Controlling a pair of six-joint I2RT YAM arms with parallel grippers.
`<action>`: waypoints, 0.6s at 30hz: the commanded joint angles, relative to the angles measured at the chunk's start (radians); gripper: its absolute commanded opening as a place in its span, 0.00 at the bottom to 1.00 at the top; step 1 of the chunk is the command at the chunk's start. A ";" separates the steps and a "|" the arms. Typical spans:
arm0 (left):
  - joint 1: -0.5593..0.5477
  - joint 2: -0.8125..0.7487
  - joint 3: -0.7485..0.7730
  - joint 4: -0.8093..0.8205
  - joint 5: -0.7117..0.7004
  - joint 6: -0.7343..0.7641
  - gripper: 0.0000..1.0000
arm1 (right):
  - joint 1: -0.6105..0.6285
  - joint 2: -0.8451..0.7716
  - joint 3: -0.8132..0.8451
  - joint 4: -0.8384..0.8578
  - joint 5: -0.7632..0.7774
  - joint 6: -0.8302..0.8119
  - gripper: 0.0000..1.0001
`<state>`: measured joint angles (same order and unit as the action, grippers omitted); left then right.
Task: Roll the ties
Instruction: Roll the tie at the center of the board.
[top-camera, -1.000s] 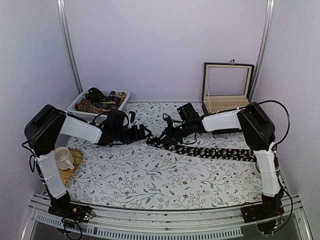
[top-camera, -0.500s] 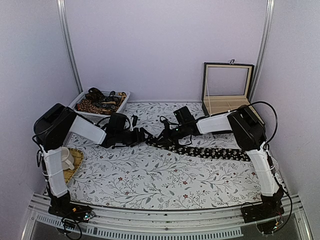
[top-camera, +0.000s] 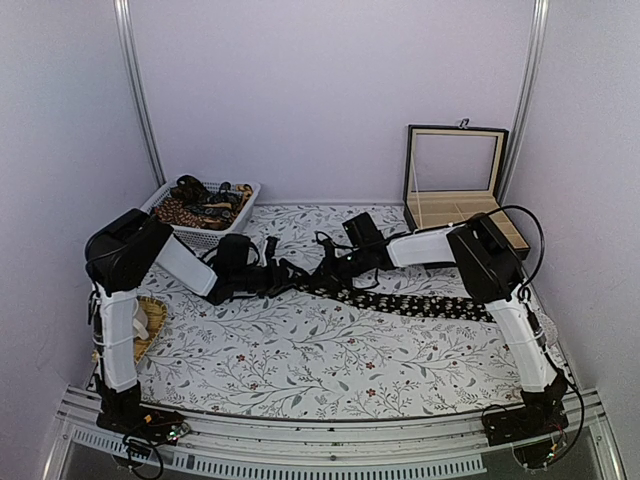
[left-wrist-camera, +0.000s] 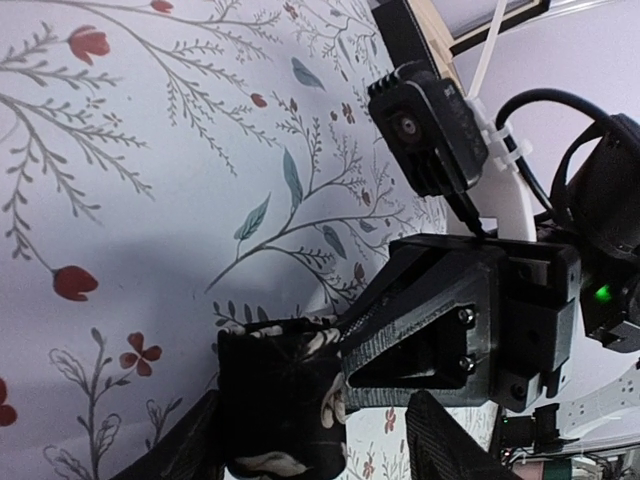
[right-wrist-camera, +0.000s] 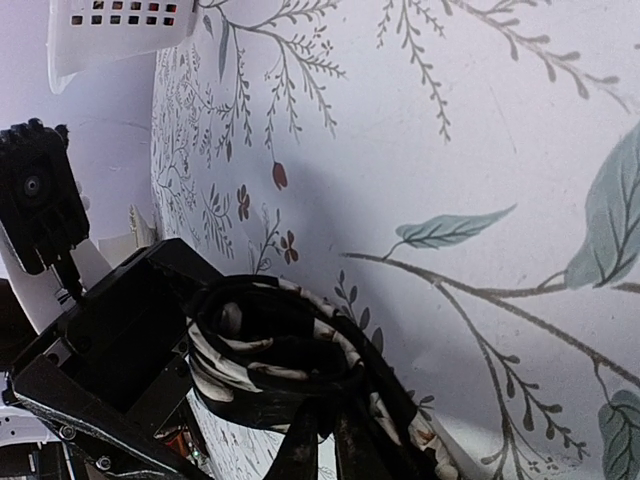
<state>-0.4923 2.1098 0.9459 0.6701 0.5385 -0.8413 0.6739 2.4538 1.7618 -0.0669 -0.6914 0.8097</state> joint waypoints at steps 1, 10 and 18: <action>0.012 0.038 -0.029 0.120 0.072 -0.064 0.58 | 0.005 0.106 0.046 -0.057 0.011 -0.020 0.06; 0.006 0.026 -0.025 0.070 0.034 -0.036 0.44 | 0.008 0.114 0.065 -0.083 0.020 -0.021 0.06; -0.020 -0.038 0.023 -0.140 -0.118 0.086 0.20 | 0.007 0.112 0.065 -0.086 0.024 -0.017 0.06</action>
<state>-0.4988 2.1197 0.9329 0.6617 0.5106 -0.8391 0.6743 2.4641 1.8076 -0.1349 -0.6842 0.7967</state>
